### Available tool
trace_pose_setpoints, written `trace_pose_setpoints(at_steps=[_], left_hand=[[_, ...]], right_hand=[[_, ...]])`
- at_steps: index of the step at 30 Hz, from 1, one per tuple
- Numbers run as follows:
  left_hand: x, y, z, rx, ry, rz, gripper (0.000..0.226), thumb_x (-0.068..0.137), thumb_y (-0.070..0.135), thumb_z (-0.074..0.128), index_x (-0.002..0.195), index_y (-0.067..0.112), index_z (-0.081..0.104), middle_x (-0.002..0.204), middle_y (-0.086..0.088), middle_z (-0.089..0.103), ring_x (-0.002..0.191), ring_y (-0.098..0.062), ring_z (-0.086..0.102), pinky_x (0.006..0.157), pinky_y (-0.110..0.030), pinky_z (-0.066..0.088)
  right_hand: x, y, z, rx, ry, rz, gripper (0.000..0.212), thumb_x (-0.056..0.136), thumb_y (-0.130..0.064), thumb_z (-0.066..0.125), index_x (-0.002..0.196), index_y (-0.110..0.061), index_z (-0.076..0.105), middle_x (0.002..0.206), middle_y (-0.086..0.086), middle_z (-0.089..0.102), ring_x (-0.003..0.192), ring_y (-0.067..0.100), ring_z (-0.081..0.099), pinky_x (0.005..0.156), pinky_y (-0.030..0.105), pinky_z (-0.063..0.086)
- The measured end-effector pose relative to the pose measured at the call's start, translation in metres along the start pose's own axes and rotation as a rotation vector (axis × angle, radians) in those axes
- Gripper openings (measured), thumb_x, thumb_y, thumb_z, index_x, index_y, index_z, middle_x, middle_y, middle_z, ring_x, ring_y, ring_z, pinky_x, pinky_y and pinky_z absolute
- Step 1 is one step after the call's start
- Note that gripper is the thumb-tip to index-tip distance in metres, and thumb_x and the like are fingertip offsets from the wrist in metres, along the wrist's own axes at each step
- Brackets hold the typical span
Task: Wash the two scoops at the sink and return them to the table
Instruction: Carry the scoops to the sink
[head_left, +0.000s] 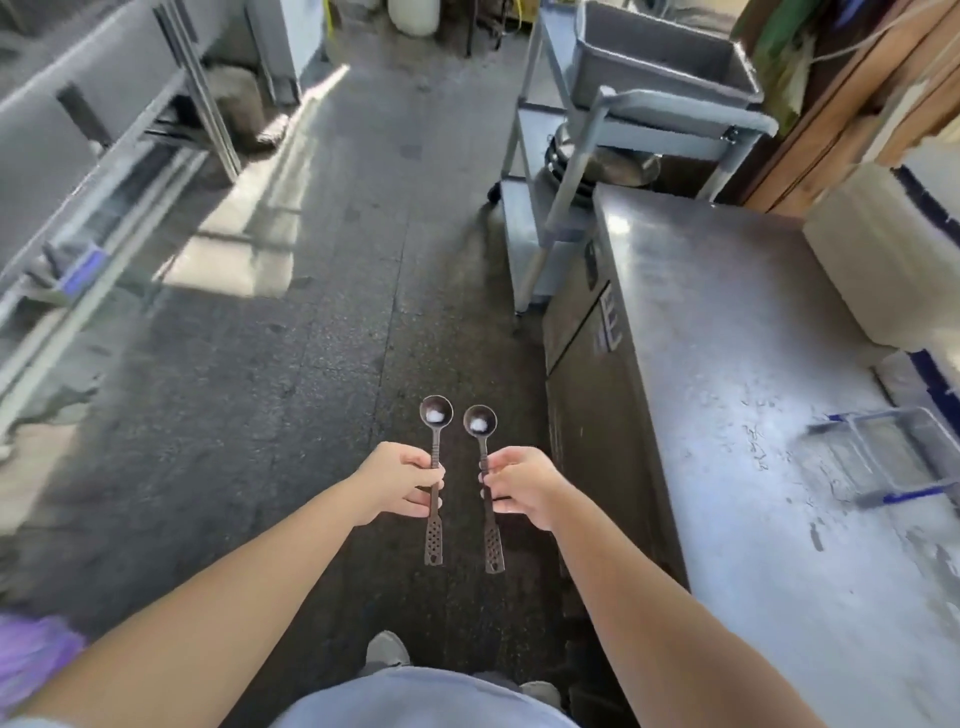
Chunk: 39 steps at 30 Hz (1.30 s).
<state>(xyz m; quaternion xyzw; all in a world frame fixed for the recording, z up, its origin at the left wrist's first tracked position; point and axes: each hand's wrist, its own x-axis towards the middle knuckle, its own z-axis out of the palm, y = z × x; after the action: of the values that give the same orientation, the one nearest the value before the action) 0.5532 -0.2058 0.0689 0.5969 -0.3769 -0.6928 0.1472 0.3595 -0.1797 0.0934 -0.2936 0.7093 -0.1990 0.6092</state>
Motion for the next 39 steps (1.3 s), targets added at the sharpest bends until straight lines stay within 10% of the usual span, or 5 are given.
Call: trace_pose_setpoints(at_steps=[5, 14, 21, 39], left_hand=[[-0.03, -0.02, -0.083, -0.089, 0.069, 0.001, 0.014, 0.087, 0.005, 0.069, 0.1, 0.0, 0.069, 0.09, -0.013, 0.073, 0.081, -0.03, 0.075, 0.062, -0.033, 0.06], [-0.093, -0.085, -0.213, -0.382, 0.371, -0.027, 0.022, 0.084, -0.003, 0.07, 0.105, -0.002, 0.066, 0.088, -0.012, 0.072, 0.081, -0.031, 0.075, 0.067, -0.037, 0.061], [-0.123, -0.128, -0.292, -0.623, 0.609, -0.053, 0.023, 0.082, -0.003, 0.072, 0.104, 0.002, 0.068, 0.089, -0.01, 0.071, 0.084, -0.028, 0.073, 0.079, -0.045, 0.06], [-0.084, -0.075, -0.525, -0.929, 0.878, -0.027, 0.026, 0.088, 0.014, 0.071, 0.112, 0.008, 0.064, 0.103, -0.014, 0.073, 0.088, -0.032, 0.074, 0.077, -0.047, 0.061]], right_hand=[[0.015, -0.035, 0.087, -0.113, -0.103, -0.013, 0.02, 0.091, 0.007, 0.057, 0.096, -0.011, 0.063, 0.09, 0.009, 0.068, 0.076, 0.022, 0.066, 0.077, 0.039, 0.06], [0.031, -0.093, 0.25, -0.43, -0.404, -0.04, 0.019, 0.09, 0.007, 0.055, 0.091, -0.011, 0.061, 0.073, 0.006, 0.064, 0.054, 0.013, 0.062, 0.051, 0.025, 0.053], [0.054, -0.138, 0.378, -0.654, -0.611, -0.06, 0.019, 0.089, 0.01, 0.056, 0.087, -0.008, 0.065, 0.079, 0.012, 0.066, 0.059, 0.016, 0.064, 0.057, 0.028, 0.058], [0.142, -0.312, 0.62, -0.873, -0.799, -0.097, 0.017, 0.092, 0.005, 0.058, 0.095, -0.01, 0.066, 0.077, 0.008, 0.068, 0.067, 0.018, 0.065, 0.073, 0.036, 0.06]])
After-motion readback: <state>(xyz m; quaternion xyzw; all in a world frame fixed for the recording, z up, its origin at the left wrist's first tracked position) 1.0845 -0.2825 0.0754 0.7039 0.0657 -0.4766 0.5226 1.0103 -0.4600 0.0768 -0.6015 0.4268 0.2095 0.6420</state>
